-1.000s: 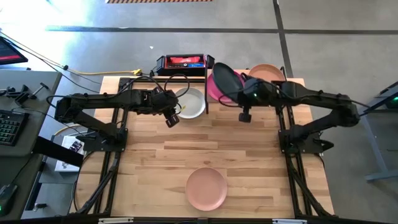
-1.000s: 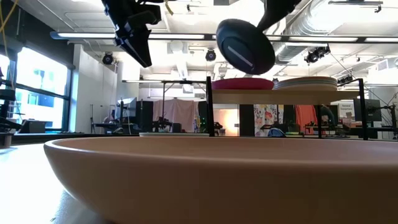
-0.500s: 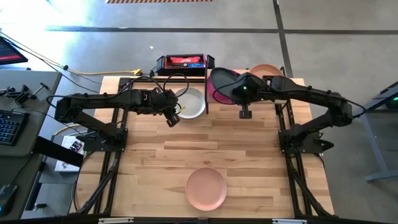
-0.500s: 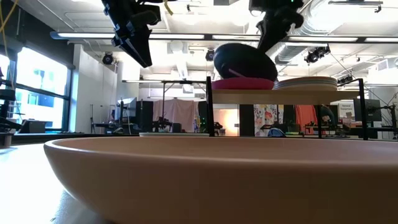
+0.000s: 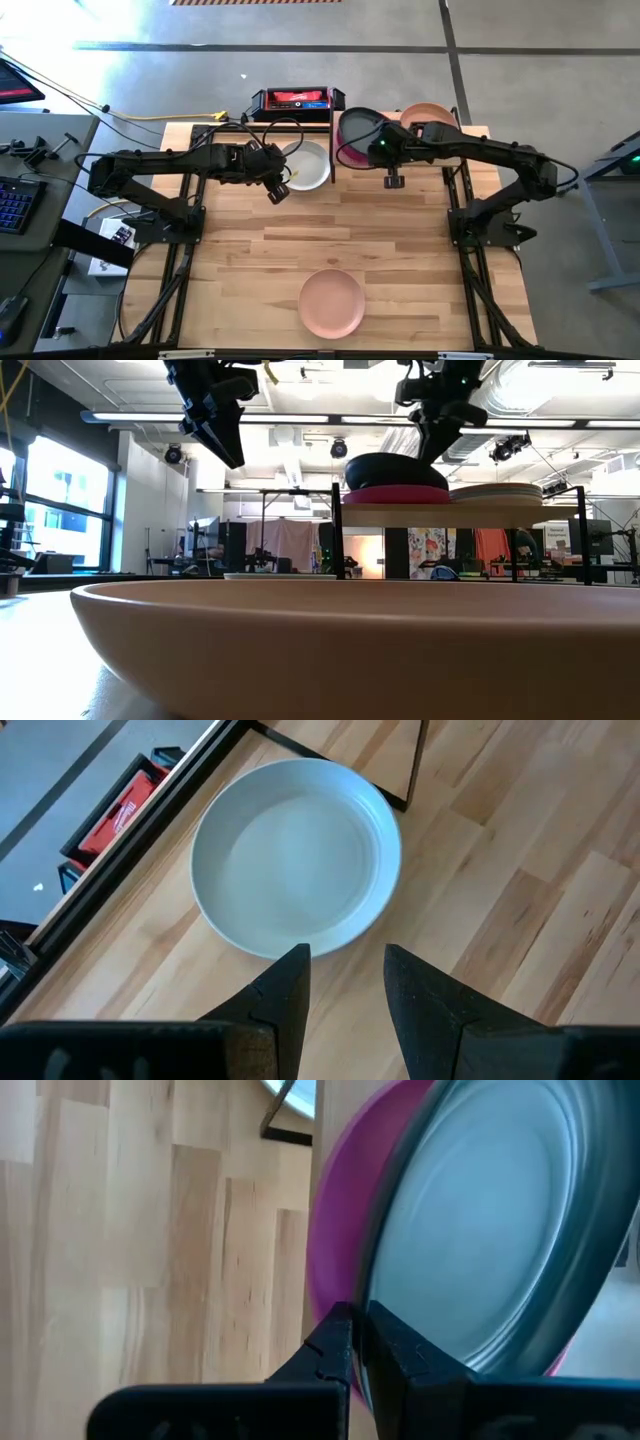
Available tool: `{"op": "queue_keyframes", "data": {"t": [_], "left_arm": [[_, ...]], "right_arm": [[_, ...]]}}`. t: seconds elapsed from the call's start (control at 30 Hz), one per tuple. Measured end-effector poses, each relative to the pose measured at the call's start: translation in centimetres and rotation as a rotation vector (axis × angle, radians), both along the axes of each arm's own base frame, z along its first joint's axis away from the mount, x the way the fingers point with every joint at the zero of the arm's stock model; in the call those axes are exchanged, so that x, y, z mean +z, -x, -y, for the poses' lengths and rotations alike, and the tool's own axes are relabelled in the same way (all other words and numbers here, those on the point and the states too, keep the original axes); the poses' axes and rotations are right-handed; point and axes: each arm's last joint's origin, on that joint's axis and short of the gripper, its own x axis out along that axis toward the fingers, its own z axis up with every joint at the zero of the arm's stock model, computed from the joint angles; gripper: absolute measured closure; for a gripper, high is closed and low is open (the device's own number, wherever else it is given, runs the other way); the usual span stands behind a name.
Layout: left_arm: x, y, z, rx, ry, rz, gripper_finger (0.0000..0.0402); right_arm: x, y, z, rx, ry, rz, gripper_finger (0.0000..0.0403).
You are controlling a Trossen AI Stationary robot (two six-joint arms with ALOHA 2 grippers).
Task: Place and stack plates onto a shelf
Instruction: Stack the blue plate on top of the pink plate
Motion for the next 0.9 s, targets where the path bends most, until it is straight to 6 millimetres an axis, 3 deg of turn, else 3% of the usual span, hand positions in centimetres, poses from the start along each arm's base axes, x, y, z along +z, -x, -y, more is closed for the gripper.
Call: {"op": "queue_keyframes", "data": {"t": [0.5, 0.9], "left_arm": [[0.0, 0.0, 0.01, 0.0, 0.0, 0.0, 0.0282], [0.0, 0.0, 0.01, -0.001, -0.001, 0.0, 0.0282]], "right_arm": [[0.02, -0.05, 0.0, 0.0, -0.005, 0.008, 0.0396], [0.06, 0.05, 0.18, -0.033, 0.056, -0.013, 0.0307]]}}
